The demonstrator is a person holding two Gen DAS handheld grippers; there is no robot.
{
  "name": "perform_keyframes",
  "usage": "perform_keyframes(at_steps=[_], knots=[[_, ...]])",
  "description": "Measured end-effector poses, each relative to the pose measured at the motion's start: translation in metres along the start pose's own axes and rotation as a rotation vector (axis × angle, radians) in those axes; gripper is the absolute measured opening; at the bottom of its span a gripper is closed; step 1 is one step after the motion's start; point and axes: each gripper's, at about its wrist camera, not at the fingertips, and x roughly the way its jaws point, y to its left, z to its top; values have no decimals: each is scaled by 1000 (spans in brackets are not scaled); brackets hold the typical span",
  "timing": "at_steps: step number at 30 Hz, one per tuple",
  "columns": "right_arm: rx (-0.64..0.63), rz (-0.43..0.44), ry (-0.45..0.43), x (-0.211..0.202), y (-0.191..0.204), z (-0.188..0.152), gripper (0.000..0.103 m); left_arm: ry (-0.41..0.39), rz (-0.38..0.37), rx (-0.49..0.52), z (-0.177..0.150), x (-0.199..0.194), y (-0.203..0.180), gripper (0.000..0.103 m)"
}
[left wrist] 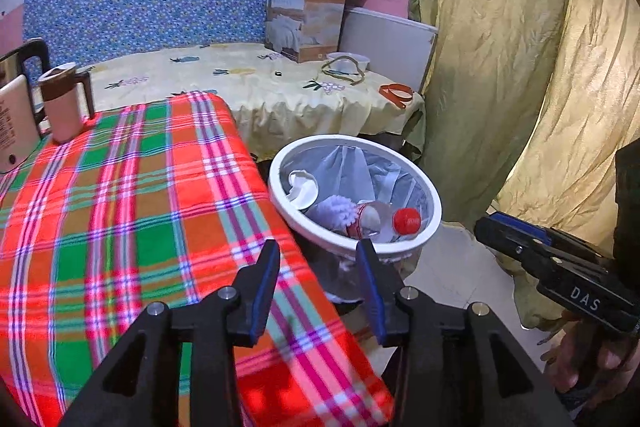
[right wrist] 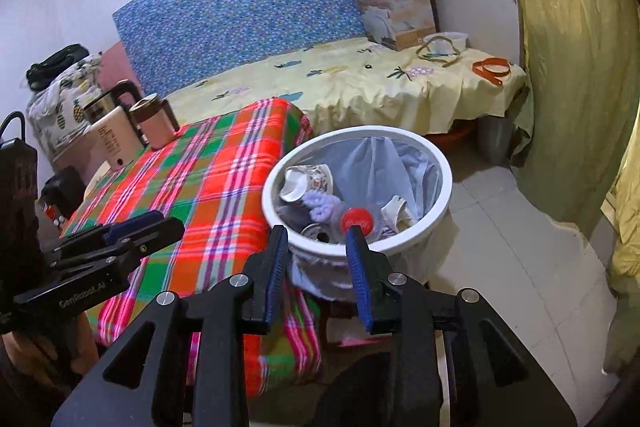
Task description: Collect trash
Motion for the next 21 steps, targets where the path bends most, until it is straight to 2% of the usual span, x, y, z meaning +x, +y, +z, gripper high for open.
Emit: perform_keyframes(at_steps=[8,21], knots=[[-42,14,-10,-11,12,-19,34,-19,47,-8,-21,-22,4,41],[-76,20,-8,-20,22,-32,34,-26,82,-26,-41,-36,6,41]])
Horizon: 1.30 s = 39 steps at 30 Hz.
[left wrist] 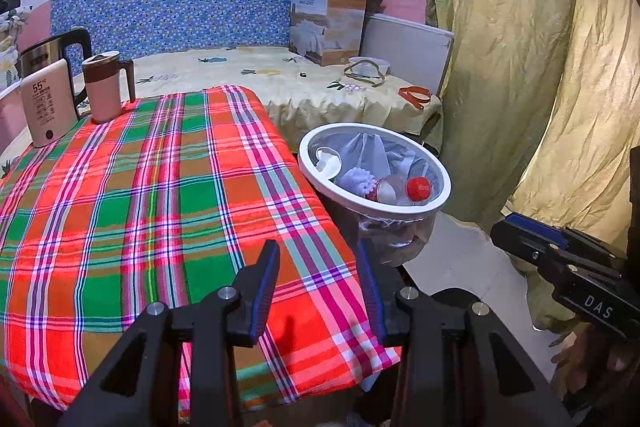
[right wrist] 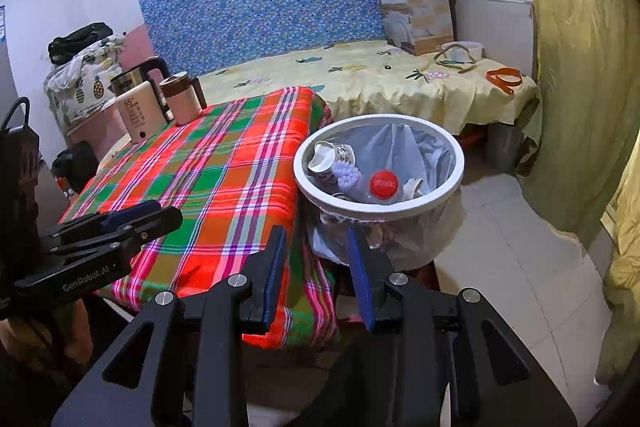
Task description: Collect trash
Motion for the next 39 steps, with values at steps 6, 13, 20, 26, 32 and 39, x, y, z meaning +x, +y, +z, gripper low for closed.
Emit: perform_keyframes(at_steps=[6,13,20,26,32,39], knots=[[-6,-1,2,-1,5,-3,34,-4,7,-8,-1,-2,1,41],[-8,-2,10,0,6,-4,34,0,10,-16,-3,-2,4,41],[-10,-3,12,0,7,-5,34,-4,13,-19,-3,-3,4,41],[-8,-2,17,1,8,-5,34,-3,19,-24,-4,-3,5,41],[-10,-2,16,1,8,-5,34,-3,23,-28,-4,-3,6,41],[-12,-1,17,2,10,-6,34,-4,24,-28,-4,-4,6,41]])
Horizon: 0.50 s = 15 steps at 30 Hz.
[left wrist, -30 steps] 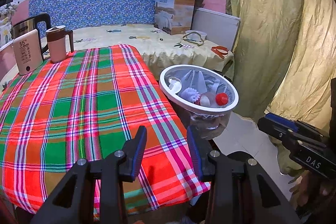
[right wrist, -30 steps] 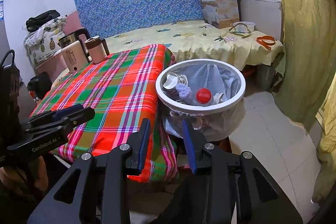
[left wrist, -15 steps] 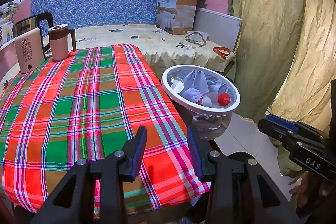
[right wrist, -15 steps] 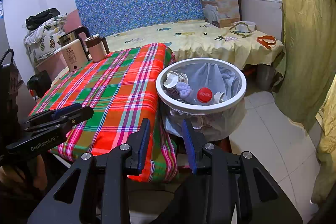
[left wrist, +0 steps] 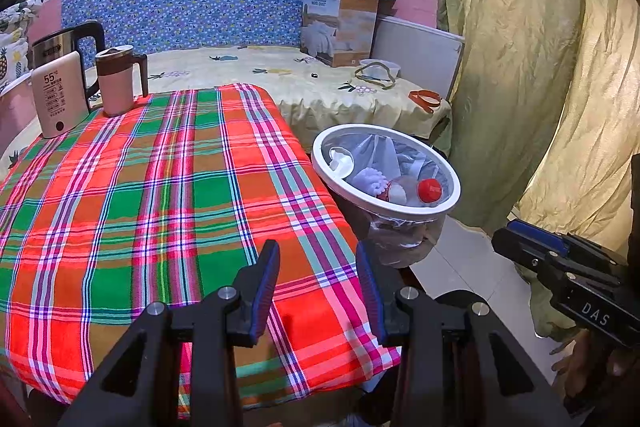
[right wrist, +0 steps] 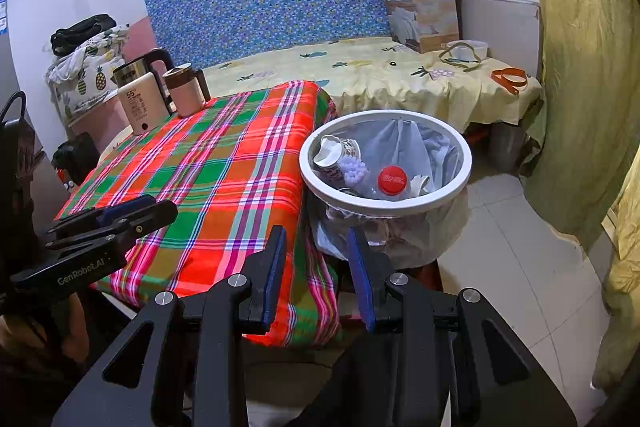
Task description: Collect trash
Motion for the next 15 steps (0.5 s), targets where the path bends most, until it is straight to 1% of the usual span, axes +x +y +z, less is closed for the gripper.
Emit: perform_keyframes(at_steps=[15], knots=[[1,0,2,0,1,-1,34,-3,3,-4,0,-1,1,41]])
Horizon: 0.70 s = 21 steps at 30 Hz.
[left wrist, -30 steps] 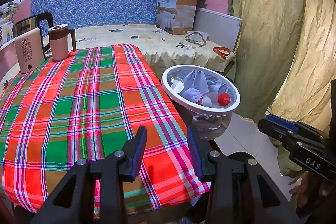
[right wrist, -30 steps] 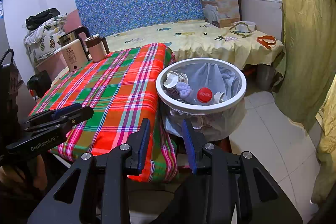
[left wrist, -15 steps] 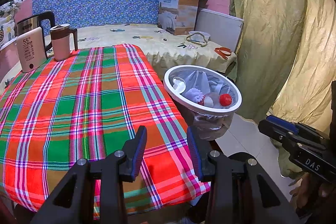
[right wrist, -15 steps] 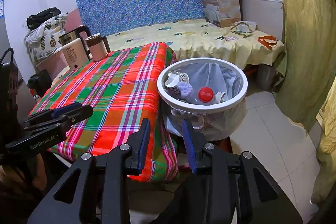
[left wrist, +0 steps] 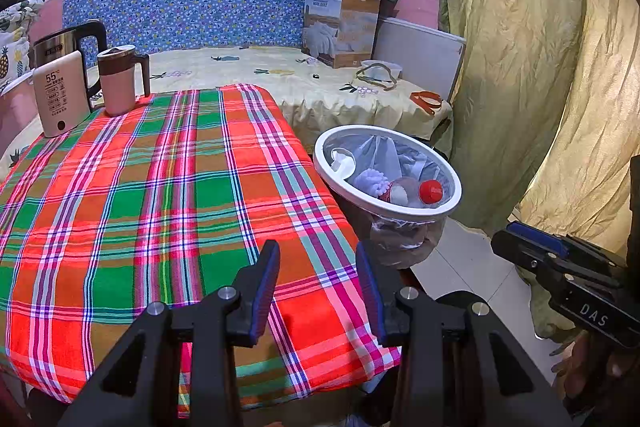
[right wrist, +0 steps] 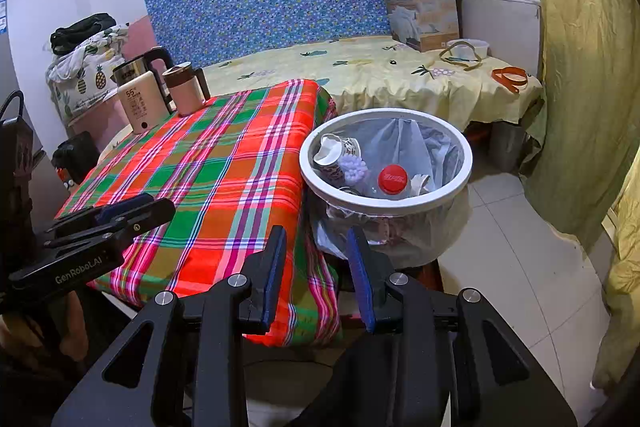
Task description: Collect trash
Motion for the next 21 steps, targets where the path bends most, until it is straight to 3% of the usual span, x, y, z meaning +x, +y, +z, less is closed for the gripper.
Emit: perform_keyframes(at_steps=[21], knots=[[-2,1,1,0,-1,1,34,-12,12,7,1,-3,-3,41]])
